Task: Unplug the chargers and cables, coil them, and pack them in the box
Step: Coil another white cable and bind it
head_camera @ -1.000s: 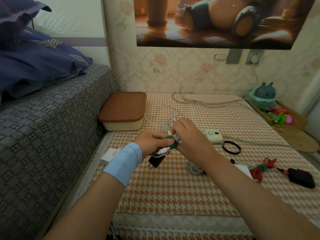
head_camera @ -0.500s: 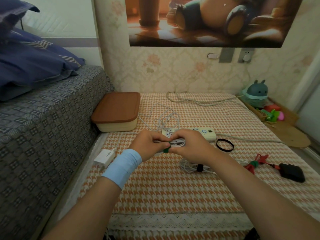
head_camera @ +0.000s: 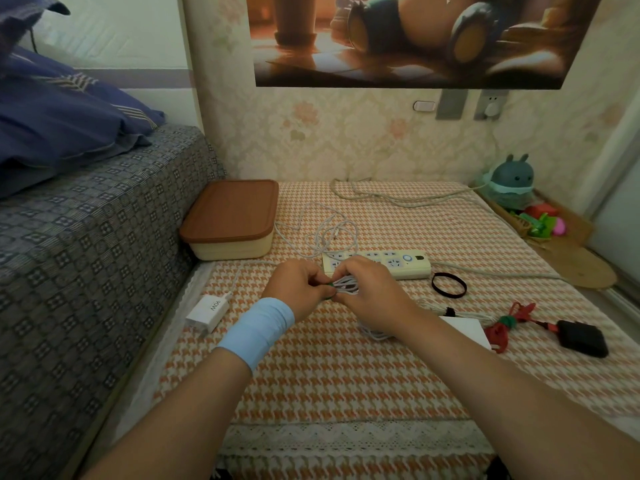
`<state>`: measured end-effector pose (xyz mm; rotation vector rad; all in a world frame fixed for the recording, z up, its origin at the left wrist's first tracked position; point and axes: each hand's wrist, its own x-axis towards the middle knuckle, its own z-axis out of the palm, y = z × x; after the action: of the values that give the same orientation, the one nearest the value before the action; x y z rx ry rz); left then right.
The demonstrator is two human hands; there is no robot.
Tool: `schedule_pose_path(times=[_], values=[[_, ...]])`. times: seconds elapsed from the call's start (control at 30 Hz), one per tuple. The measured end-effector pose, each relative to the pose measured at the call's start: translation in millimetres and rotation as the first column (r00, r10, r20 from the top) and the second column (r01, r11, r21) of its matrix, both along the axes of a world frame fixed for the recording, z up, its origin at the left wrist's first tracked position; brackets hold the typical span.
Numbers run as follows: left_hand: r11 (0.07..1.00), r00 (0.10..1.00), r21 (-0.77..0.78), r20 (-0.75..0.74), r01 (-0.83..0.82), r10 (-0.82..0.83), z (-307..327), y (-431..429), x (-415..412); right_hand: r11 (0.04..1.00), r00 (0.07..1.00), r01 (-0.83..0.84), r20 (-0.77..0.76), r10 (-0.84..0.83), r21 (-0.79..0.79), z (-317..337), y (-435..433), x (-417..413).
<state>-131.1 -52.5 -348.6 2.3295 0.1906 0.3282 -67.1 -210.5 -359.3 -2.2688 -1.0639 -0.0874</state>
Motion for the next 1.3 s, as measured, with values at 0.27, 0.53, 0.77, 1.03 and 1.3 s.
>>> schedule_pose_path(times=[0.27,0.53,0.77,1.03,1.3], values=[[0.986,0.972,0.116,-0.216,0.115,-0.088,-13.2,27.3,-7.4,0.955,0.998,-0.042,-0.056,0.027,-0.294,-12.6,17.8,-8.7],[0.98,0.968,0.187,-0.248,0.073,-0.025,-31.3,19.5,-6.3,0.862,0.997,0.019,0.073,0.021,-0.507,-18.8,28.0,-6.0],[0.967,0.954,0.183,-0.272,0.177,-0.124,-34.3,38.6,-6.6,0.868,0.999,-0.021,-0.049,-0.004,-0.497,-15.1,28.1,2.6],[0.889,0.889,0.333,-0.431,0.315,-0.154,-27.3,52.0,-18.9,0.907,0.974,-0.103,-0.224,0.01,-0.408,-14.4,38.4,4.6],[0.851,0.81,0.365,-0.576,0.378,-0.113,2.4,70.3,-31.3,0.923,0.906,-0.245,-0.41,0.108,-0.298,-8.2,52.6,-14.3]])
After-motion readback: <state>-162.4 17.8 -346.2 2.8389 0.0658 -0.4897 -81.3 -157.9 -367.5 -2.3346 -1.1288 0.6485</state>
